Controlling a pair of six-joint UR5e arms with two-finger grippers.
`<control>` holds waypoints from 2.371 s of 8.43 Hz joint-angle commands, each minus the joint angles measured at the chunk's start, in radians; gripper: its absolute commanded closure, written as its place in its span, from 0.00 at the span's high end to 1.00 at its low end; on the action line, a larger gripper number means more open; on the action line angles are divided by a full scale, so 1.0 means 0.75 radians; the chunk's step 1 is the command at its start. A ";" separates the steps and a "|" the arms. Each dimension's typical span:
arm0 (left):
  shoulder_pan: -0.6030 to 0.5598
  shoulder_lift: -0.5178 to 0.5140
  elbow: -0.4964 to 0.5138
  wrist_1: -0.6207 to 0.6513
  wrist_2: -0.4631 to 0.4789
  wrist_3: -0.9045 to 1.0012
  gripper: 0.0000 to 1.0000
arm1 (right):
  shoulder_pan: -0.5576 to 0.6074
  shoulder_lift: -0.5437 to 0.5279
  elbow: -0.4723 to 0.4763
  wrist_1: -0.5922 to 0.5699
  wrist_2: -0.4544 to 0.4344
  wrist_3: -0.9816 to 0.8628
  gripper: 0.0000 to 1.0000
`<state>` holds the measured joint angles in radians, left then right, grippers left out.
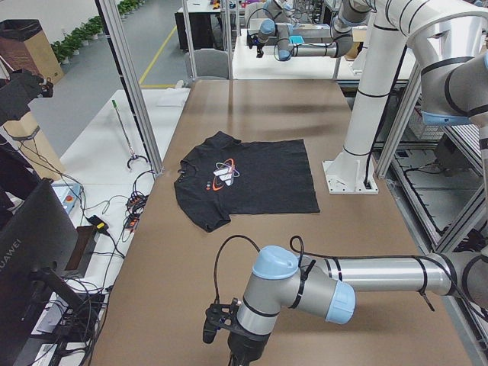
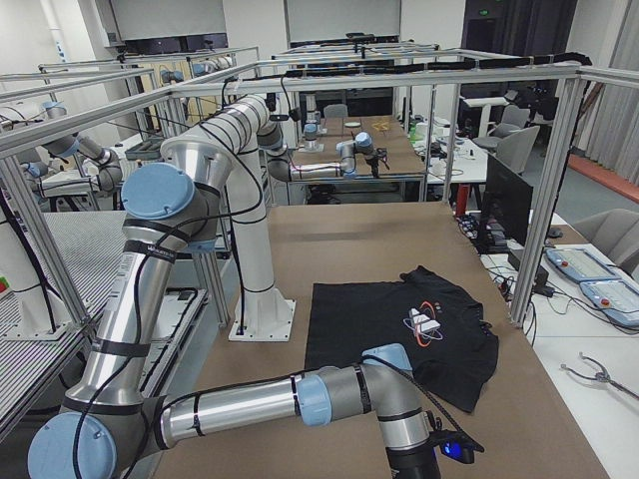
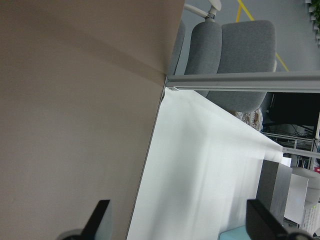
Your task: Fold clothes
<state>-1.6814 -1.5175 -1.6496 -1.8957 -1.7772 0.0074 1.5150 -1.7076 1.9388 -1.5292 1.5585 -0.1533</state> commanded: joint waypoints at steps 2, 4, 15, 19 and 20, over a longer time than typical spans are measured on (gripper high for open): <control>0.023 -0.063 -0.055 0.012 0.015 -0.016 0.94 | -0.003 0.029 0.029 -0.004 0.026 0.081 0.94; 0.025 -0.073 -0.053 -0.002 -0.001 -0.012 0.94 | -0.005 0.025 0.033 0.002 0.031 0.196 0.94; 0.407 -0.521 0.252 -0.004 -0.336 -0.208 0.95 | -0.377 0.474 -0.279 0.036 0.223 0.549 0.93; 0.656 -0.639 0.491 -0.342 -0.401 -0.659 0.95 | -0.594 0.687 -0.552 0.319 0.343 0.885 0.94; 0.705 -0.696 0.585 -0.435 -0.406 -0.753 0.94 | -0.619 0.694 -0.554 0.321 0.344 0.890 0.94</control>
<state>-1.2301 -1.9785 -1.3406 -2.0646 -2.0597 -0.4021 1.0926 -1.2248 1.5626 -1.3265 1.7888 0.4634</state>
